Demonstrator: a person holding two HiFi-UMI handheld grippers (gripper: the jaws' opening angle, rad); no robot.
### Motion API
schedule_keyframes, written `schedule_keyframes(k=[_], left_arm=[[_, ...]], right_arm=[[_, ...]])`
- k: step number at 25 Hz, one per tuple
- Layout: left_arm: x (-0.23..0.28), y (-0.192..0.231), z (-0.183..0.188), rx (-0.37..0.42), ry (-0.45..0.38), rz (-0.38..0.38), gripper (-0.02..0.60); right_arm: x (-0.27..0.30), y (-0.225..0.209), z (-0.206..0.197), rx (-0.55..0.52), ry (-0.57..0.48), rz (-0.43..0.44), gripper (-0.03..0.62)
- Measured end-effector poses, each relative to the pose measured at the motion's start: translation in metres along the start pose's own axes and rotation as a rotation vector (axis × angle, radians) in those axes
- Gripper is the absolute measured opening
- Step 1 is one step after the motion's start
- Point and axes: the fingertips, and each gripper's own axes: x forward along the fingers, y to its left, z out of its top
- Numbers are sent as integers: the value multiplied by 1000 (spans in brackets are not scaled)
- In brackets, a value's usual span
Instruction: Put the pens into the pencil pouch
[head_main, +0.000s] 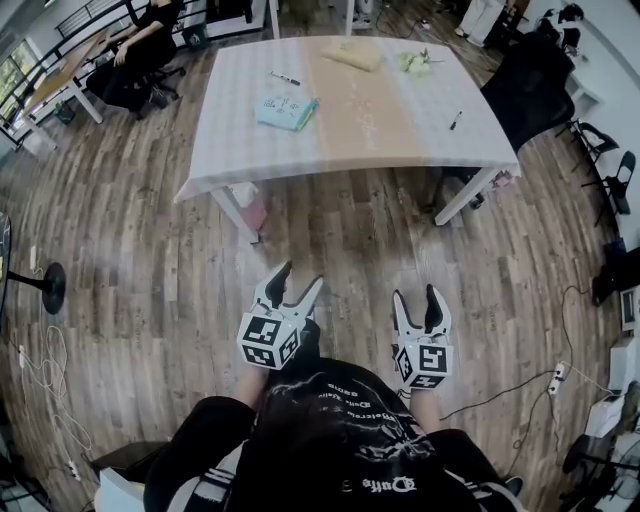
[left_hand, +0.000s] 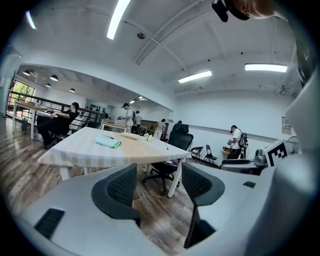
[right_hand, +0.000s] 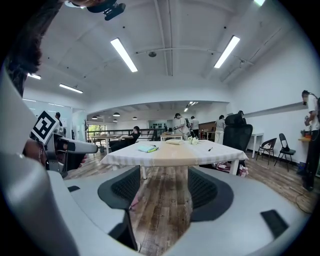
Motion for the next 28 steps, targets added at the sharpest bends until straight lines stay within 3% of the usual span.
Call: schedule_keyframes(k=[15,22,28], left_arm=[[107,111,60,50,23,-87,284],[138,153,74,60,20,-90,284],[155,159,73,71,46,-108,284]], right_arm=[[153,17,49,5,-8,-70,279],[188,19,59,14,-17,-121,279],[200,13,62,48,-22,-150,279]])
